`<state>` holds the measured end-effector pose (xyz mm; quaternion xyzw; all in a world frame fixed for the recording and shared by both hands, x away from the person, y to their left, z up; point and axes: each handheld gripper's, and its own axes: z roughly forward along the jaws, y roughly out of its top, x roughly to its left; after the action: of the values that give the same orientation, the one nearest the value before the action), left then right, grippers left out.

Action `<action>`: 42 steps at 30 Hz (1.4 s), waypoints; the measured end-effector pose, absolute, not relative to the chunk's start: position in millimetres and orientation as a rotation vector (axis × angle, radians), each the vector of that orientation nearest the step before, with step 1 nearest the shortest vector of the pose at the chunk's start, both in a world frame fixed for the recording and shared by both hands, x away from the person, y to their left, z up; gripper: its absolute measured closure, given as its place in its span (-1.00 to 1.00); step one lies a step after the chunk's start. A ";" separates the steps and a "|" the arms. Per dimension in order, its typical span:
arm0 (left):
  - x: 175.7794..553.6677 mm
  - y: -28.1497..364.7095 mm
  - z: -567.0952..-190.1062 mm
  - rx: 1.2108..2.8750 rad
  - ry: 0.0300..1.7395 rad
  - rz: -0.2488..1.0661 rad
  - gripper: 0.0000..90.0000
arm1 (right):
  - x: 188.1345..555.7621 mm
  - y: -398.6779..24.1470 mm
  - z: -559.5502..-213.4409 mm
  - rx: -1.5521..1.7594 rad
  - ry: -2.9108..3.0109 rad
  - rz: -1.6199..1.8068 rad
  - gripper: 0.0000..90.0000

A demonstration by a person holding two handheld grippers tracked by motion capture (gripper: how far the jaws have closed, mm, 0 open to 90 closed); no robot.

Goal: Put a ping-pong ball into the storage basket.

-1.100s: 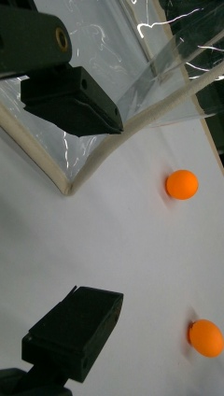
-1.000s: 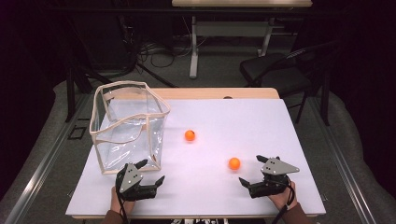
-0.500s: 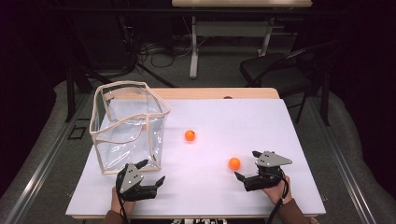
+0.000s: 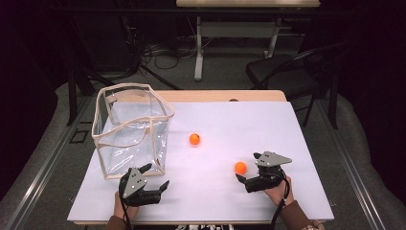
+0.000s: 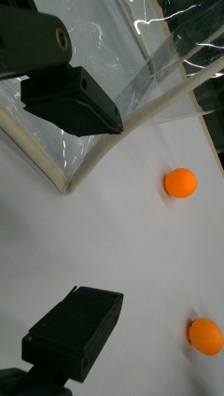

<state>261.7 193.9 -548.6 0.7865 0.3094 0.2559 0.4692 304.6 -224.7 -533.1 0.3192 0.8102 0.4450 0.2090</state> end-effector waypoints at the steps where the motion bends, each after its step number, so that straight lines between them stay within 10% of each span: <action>1: 261.7 193.9 -548.6 1.928 0.758 0.627 -0.65 | 305.4 -223.8 -533.4 0.891 2.257 1.235 -1.00; 37: 261.5 193.9 -548.5 1.923 0.755 0.626 -0.65 | 329.5 -205.2 -549.8 0.944 2.323 1.194 -1.00; 42: 261.2 194.2 -548.4 1.922 0.756 0.626 -0.65 | 330.0 -205.6 -551.5 0.941 2.339 1.155 -0.74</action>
<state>261.2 194.2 -548.4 0.7852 0.3086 0.2557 0.4721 330.0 -205.6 -551.5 0.3336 0.8291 0.4096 0.1831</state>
